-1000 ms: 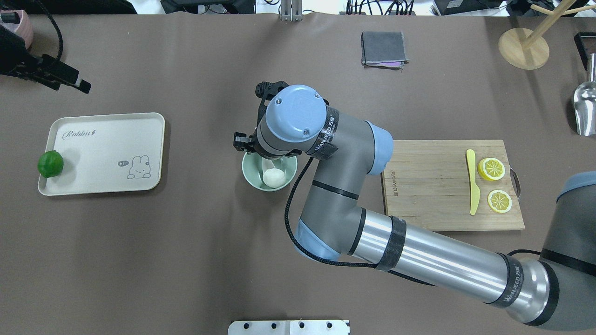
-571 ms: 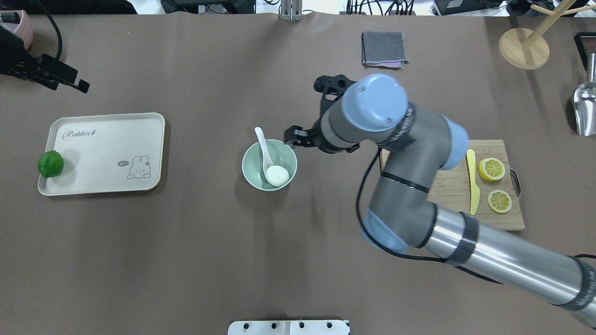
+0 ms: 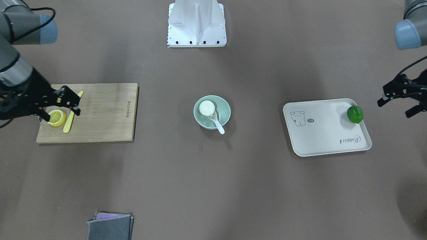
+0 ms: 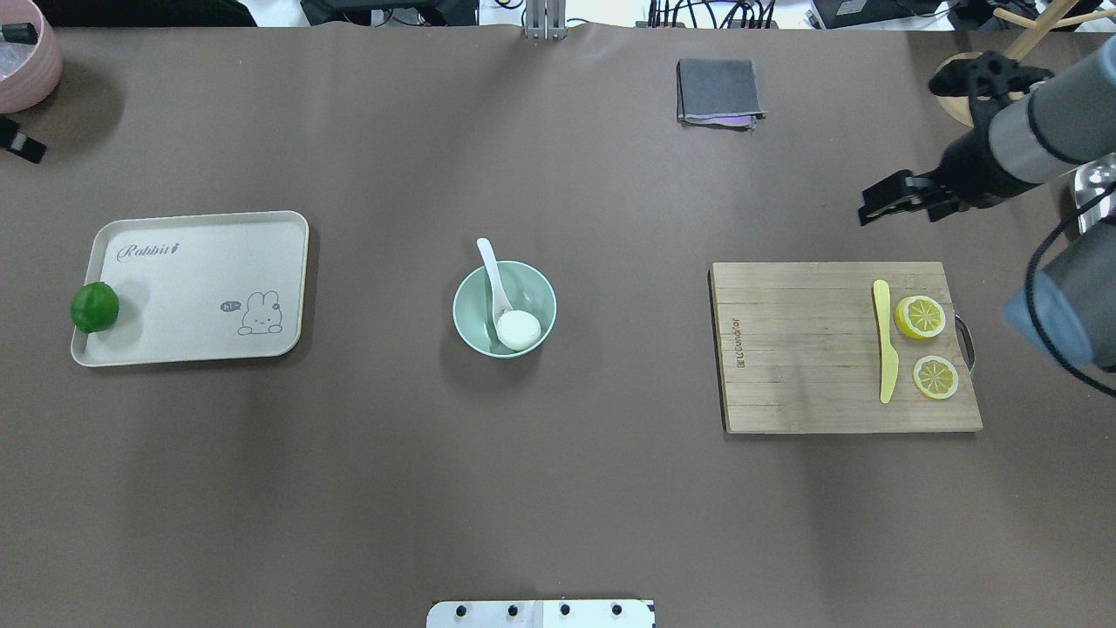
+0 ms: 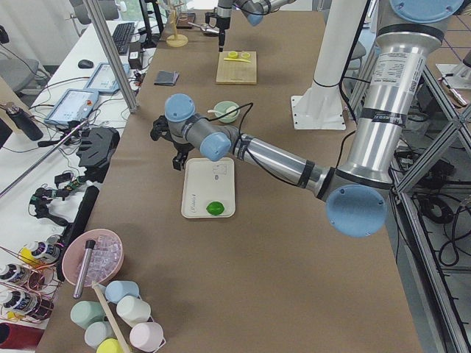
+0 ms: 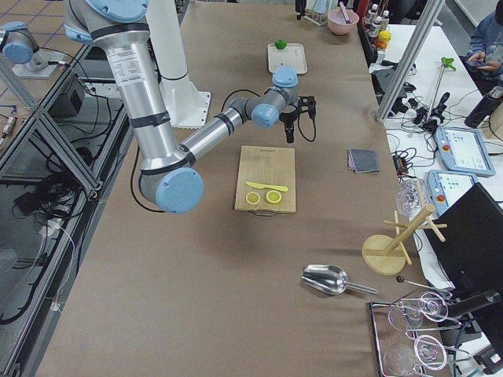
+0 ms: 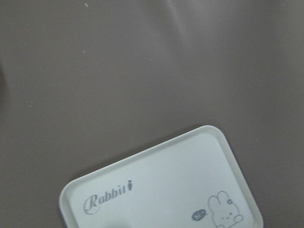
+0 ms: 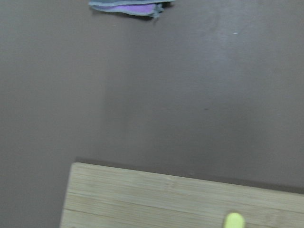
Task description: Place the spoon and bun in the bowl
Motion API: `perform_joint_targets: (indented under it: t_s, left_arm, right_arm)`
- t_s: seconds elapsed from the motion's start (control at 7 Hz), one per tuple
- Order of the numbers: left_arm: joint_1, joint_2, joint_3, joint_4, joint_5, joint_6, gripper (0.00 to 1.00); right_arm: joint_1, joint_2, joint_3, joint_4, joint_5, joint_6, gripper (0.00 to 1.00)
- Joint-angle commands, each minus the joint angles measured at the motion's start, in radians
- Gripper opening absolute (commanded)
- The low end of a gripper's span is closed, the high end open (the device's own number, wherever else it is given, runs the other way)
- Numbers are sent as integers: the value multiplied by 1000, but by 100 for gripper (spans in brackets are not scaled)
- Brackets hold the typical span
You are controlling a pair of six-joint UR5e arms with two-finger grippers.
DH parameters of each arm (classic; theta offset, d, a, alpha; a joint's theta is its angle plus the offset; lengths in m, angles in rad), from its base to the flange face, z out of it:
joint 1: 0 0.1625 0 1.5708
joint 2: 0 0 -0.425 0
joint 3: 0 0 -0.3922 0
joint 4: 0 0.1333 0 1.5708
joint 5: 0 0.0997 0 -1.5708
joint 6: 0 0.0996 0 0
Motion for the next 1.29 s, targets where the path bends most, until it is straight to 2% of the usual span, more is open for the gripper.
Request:
perform_joint_targets:
  t_s: [0.0, 0.14, 0.29, 0.43, 0.71, 0.86, 1.14]
  left_arm:
    - [-132, 8, 7, 219, 26, 289, 98]
    - [-193, 59, 13, 234, 24, 416, 98]
    - [-208, 136, 12, 225, 21, 504, 98]
    - [-215, 150, 7, 222, 23, 508, 98]
    - [-223, 153, 10, 223, 20, 502, 98]
    - [-223, 155, 13, 226, 23, 500, 98]
    - [-228, 199, 4, 219, 13, 500, 98]
  right_arm:
    - [190, -96, -105, 0, 95, -325, 100]
    - [253, -129, -142, 0, 108, -433, 100]
    - [317, -139, -194, 0, 134, -543, 100]
    - [365, -139, -242, -2, 143, -623, 100]
    - [407, -136, -251, -20, 161, -641, 100]
    - [424, -130, -238, -70, 177, -646, 100]
    - [444, -128, -247, -80, 178, -704, 100]
